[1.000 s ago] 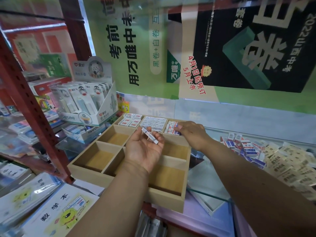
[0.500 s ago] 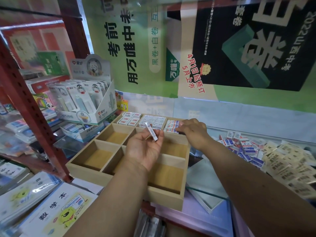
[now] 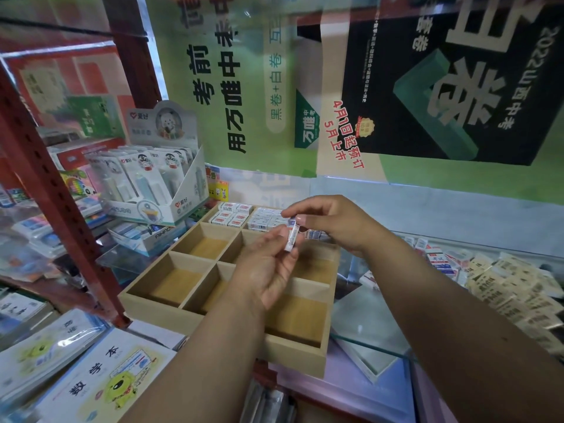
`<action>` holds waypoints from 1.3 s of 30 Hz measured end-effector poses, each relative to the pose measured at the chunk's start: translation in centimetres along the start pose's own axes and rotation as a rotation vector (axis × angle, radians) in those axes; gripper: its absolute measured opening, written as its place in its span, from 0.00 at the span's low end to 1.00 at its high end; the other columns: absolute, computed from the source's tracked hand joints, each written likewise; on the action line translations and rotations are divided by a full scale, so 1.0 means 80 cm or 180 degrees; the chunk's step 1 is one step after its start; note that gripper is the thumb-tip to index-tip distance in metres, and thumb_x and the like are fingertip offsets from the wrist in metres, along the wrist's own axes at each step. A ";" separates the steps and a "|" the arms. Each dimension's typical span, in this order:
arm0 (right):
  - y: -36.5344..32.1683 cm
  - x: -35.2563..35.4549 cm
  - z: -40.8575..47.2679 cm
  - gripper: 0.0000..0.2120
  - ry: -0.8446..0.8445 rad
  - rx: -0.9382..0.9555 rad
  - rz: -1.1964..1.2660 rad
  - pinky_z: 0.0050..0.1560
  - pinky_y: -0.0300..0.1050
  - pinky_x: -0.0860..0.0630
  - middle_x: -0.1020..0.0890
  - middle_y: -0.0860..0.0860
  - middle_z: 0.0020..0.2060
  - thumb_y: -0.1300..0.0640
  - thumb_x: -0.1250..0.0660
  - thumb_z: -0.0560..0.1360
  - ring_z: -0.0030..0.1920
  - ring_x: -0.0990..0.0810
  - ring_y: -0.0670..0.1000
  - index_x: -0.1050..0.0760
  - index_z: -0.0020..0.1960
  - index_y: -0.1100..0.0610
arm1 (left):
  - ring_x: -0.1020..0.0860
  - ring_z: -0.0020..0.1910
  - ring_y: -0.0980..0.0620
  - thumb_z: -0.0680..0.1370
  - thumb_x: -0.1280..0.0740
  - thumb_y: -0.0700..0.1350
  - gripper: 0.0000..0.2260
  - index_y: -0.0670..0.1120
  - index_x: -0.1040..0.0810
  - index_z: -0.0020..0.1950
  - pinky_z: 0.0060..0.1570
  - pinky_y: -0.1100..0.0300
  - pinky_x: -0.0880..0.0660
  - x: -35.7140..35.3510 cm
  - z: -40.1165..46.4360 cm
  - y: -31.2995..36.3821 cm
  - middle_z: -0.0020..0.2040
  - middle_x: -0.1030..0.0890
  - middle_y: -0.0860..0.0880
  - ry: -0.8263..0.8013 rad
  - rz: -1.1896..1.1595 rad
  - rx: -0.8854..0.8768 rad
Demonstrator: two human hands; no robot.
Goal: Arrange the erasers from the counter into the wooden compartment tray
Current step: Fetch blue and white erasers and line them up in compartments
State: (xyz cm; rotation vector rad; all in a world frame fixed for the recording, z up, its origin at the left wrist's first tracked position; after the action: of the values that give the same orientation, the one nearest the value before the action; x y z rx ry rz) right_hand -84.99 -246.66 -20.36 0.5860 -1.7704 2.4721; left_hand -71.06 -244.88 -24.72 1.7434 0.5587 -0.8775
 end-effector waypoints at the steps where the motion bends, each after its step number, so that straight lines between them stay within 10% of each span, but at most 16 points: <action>1: -0.001 0.003 0.001 0.11 -0.0038 -0.0003 -0.0101 0.53 0.34 0.25 0.16 0.54 0.49 0.68 0.33 0.74 0.48 0.19 0.44 0.19 0.51 0.56 | 0.18 0.35 0.52 0.79 0.38 0.35 0.08 0.35 0.24 0.57 0.34 0.65 0.21 0.000 0.000 0.000 0.44 0.18 0.39 0.0026 0.0016 -0.0010; 9: 0.026 0.071 0.003 0.10 0.1669 -0.0698 -0.1394 0.41 0.36 0.29 0.16 0.52 0.43 0.59 0.24 0.68 0.40 0.21 0.46 0.17 0.48 0.58 | 0.19 0.43 0.48 0.80 0.36 0.44 0.09 0.38 0.24 0.54 0.33 0.59 0.20 0.007 0.003 0.002 0.47 0.21 0.39 0.0403 -0.0239 0.0104; 22: 0.094 0.035 0.023 0.17 0.1058 -0.1183 -0.2870 0.41 0.44 0.35 0.24 0.54 0.33 0.53 0.34 0.76 0.43 0.25 0.56 0.26 0.30 0.56 | 0.20 0.42 0.50 0.81 0.36 0.45 0.09 0.40 0.23 0.52 0.35 0.58 0.19 0.008 0.007 0.000 0.44 0.22 0.42 0.0421 -0.0215 0.0130; 30: 0.096 0.029 0.016 0.17 0.1171 -0.1381 -0.2549 0.57 0.48 0.40 0.23 0.51 0.59 0.58 0.46 0.79 0.64 0.30 0.52 0.26 0.63 0.48 | 0.22 0.38 0.51 0.81 0.37 0.47 0.09 0.41 0.23 0.49 0.36 0.59 0.19 0.010 0.008 0.000 0.39 0.23 0.44 0.0335 -0.0151 0.0139; 39: 0.089 0.022 0.003 0.19 0.1213 -0.1177 -0.1882 0.66 0.50 0.39 0.25 0.48 0.64 0.63 0.43 0.75 0.66 0.31 0.51 0.31 0.64 0.50 | 0.25 0.35 0.52 0.81 0.39 0.49 0.11 0.43 0.24 0.46 0.33 0.62 0.20 0.005 0.005 0.002 0.35 0.24 0.46 0.0135 0.0125 0.0127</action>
State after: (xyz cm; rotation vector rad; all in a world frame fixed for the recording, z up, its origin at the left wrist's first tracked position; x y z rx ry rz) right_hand -88.35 -249.67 -26.11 0.4749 -1.5553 1.6813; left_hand -70.82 -245.33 -25.00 1.8069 0.5364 -0.8309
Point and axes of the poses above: each hand's wrist, its own z-axis towards the middle knuckle, its own x-axis out of the back of the hand, y = z × x, the point moved 2 cm from there along z, towards the middle knuckle
